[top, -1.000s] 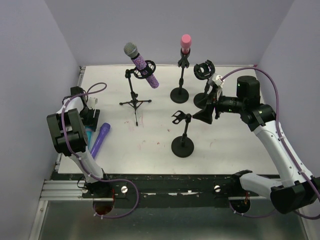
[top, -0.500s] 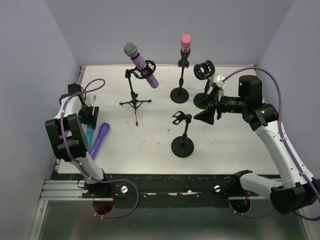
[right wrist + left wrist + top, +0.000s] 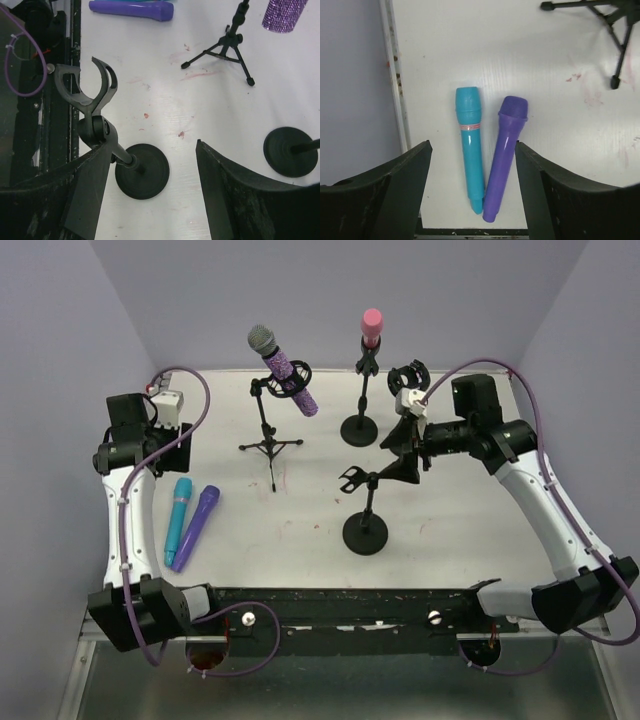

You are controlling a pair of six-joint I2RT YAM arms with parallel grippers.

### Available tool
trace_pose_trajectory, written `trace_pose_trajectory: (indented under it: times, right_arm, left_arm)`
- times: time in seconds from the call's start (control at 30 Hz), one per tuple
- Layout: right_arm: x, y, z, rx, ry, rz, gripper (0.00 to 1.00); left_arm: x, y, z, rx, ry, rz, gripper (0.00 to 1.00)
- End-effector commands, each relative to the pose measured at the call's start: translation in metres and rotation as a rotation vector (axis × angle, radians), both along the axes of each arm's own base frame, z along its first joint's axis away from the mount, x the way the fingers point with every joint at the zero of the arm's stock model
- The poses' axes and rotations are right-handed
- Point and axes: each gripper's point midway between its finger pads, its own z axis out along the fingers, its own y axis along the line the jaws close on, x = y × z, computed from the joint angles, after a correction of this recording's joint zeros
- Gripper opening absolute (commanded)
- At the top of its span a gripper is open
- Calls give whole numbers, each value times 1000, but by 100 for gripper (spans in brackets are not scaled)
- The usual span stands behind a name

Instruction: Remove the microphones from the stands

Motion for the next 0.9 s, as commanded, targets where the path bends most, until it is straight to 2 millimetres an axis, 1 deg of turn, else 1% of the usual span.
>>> trace_pose_trajectory:
  times: [0.0,0.03,0.1,0.17,0.27,0.3,0.33,0.37,0.4,0.43,0.5,0.53,0.57,0.6,0.63,0.77,0.83,0.87]
  right_arm:
    - [-27,8,-3,-53,-33,174,77]
    - [-31,10,-7,-73,-41,202,77]
    - [-38,10,-14,-106,-44,244,77]
    - [-45,6,-20,-137,-48,275,77]
    - [-50,0,-25,-165,-44,277,77]
    - [-52,-1,-26,-173,-45,278,77]
    - [-52,-3,-27,-178,-43,274,77]
    - [-53,-3,-27,-176,-46,274,77]
    - [-52,-2,-26,-169,-39,266,77]
    - [-52,1,-23,-151,-26,249,77]
    - [-46,9,-16,-97,26,192,77]
    - [-42,14,-11,-63,28,175,77]
    - [-41,17,-10,-38,49,160,77]
    - [-36,22,-5,-12,37,147,76]
    - [-35,25,-6,-1,46,139,74]
    - [-27,33,-14,1,82,120,62]
    - [-23,36,-14,14,96,101,54]
    - [-22,37,-15,19,111,85,49]
  left_arm:
    - [3,-52,71,-23,-269,-227,75]
    - [2,-59,84,-3,-316,-264,75]
    - [-2,-71,102,28,-377,-326,76]
    - [-9,-86,113,32,-405,-393,78]
    - [-20,-111,123,10,-415,-493,82]
    - [-25,-120,124,-17,-417,-524,84]
    - [-30,-130,128,-49,-428,-558,90]
    - [-36,-139,131,-82,-442,-587,99]
    - [-43,-148,134,-122,-454,-627,98]
    - [-55,-166,134,-170,-450,-708,98]
    - [-79,-192,132,-231,-423,-855,98]
    - [-89,-202,132,-253,-408,-911,98]
    - [-99,-212,130,-268,-389,-965,98]
    - [-106,-219,129,-271,-382,-1005,98]
    - [-113,-227,127,-277,-377,-1048,98]
    - [-126,-249,117,-282,-350,-1145,99]
    - [-132,-260,110,-279,-320,-1215,98]
    - [-135,-265,107,-279,-315,-1239,99]
